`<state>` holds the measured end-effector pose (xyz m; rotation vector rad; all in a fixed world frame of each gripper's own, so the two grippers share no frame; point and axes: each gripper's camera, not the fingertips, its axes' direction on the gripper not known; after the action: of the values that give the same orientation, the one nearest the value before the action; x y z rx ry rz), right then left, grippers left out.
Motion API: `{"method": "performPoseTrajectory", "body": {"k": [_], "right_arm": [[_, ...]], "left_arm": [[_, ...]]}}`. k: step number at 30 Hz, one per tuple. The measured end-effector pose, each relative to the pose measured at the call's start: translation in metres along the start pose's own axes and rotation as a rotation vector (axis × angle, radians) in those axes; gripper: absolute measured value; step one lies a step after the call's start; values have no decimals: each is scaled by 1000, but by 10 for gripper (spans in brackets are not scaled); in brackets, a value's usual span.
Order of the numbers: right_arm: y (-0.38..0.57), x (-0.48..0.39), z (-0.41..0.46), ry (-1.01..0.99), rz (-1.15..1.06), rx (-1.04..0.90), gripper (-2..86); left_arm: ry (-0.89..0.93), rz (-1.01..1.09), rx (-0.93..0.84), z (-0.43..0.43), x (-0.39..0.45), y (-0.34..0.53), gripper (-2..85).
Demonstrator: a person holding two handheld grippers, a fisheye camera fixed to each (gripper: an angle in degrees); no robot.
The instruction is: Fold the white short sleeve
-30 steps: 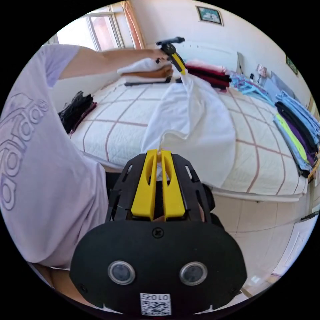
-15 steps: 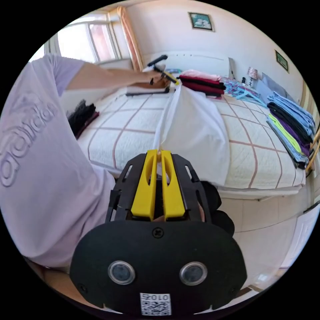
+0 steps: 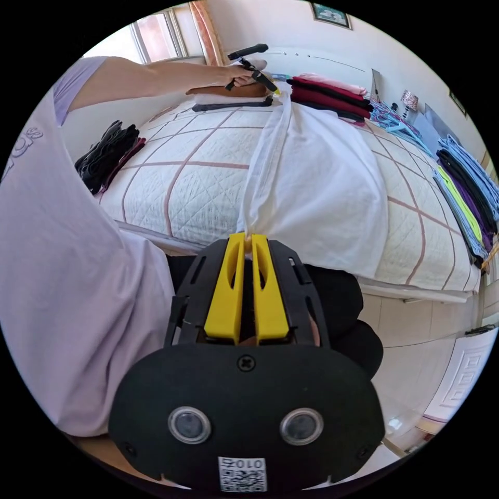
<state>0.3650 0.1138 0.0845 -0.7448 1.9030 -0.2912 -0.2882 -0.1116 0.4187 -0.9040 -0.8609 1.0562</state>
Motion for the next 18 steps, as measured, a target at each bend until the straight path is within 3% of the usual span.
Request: {"method": "performPoseTrajectory", "body": {"k": [4,8,13,18], "right_arm": [[-4,-19,0,35,-5,0,44],[-2,-35,2,52,19,6,45],[-3,-61,-11,154,27,39,44],[-4,-95,-26,274,13,108,42]], "left_arm": [[-28,-155,98,-27,1,28,40],[-21,-110,138,-35,28,39,61],[281,-364,82,-1,7,45,89],[433,-482,139,24,15,52,90]]}}
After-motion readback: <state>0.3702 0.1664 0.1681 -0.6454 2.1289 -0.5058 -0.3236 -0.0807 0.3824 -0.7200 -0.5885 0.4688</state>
